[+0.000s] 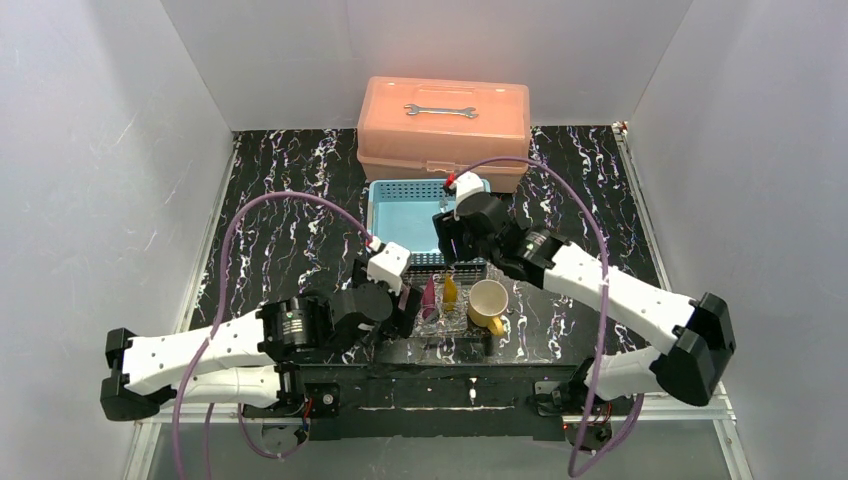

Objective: Prepare toiletry sets of a toothbrush and toothpaste on the tray

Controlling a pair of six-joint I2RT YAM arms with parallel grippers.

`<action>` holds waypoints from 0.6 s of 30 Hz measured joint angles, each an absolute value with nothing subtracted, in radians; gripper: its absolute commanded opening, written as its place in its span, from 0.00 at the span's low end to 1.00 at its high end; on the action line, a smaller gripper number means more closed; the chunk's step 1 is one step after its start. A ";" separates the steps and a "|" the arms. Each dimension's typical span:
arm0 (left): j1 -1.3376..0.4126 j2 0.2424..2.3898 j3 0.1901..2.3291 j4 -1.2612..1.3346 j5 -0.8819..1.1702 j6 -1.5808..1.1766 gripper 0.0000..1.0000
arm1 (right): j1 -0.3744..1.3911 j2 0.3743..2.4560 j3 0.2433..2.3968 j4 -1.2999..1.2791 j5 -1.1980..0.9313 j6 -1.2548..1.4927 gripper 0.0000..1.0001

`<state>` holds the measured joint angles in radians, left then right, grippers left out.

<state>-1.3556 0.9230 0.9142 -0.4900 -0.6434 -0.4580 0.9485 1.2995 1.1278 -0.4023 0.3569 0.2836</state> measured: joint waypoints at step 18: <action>-0.928 0.762 0.888 -0.633 -0.342 -0.483 0.78 | 0.727 1.674 1.335 -0.418 0.177 0.253 0.51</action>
<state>-0.9279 0.7616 0.8879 -0.6331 -0.3416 -0.4828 0.7269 1.6737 1.3350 -0.4179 0.1772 0.2535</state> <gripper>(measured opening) 0.777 0.549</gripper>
